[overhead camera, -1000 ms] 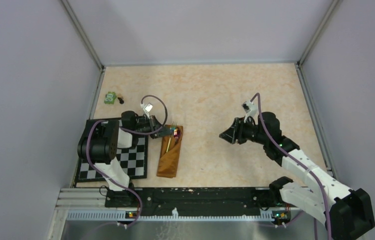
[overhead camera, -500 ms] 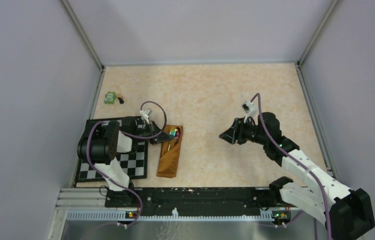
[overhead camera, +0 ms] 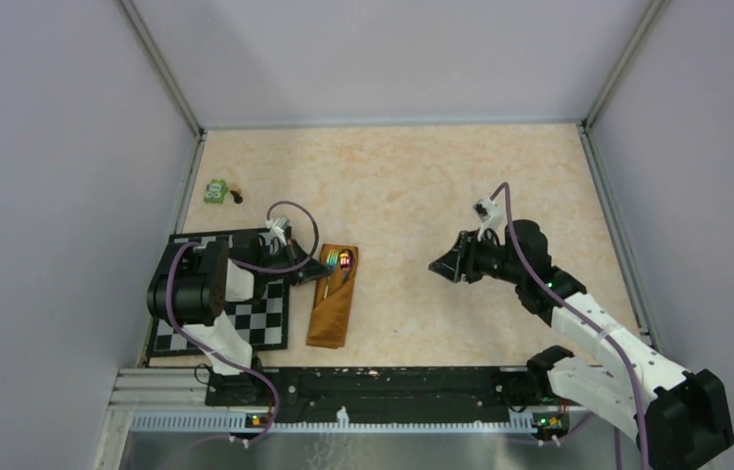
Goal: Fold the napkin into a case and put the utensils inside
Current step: Insert the fork into the folded napkin.
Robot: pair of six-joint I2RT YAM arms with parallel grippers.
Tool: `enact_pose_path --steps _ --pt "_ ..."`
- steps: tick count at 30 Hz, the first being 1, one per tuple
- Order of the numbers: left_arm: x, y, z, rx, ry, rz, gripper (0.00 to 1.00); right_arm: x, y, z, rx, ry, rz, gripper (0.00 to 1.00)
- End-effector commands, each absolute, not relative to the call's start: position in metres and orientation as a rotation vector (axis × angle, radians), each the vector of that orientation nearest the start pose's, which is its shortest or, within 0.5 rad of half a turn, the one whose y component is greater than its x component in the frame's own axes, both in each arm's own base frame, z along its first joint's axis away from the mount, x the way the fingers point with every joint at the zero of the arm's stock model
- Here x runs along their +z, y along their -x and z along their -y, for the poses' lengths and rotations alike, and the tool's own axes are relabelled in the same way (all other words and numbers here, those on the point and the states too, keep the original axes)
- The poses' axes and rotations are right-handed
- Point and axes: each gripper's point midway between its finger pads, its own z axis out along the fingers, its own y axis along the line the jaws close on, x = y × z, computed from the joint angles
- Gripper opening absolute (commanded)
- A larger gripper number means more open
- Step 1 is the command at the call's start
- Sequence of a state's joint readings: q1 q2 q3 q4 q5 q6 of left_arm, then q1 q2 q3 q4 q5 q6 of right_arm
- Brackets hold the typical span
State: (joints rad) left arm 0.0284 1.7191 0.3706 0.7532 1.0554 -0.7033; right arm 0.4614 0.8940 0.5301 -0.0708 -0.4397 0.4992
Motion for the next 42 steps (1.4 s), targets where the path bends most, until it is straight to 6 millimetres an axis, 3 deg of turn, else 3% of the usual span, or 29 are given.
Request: enact_pose_path --steps 1,14,21,28,42 --pt "0.045 -0.271 0.157 -1.511 0.132 -2.175 0.06 0.171 -0.224 -0.213 1.047 0.268 -2.048 0.46" --pt "0.033 -0.271 0.157 -1.472 0.152 -2.225 0.12 0.171 -0.223 -0.213 1.048 0.265 -2.044 0.46" --pt "0.029 -0.271 0.156 -1.441 0.162 -2.259 0.22 0.17 -0.223 -0.213 1.049 0.263 -2.047 0.46" --pt "0.028 -0.273 0.146 -1.31 0.195 -2.3 0.36 0.17 -0.223 -0.212 1.044 0.261 -2.047 0.46" --pt "0.048 -0.283 0.115 -0.971 0.186 -2.358 0.57 0.172 -0.224 -0.214 1.061 0.255 -2.04 0.46"
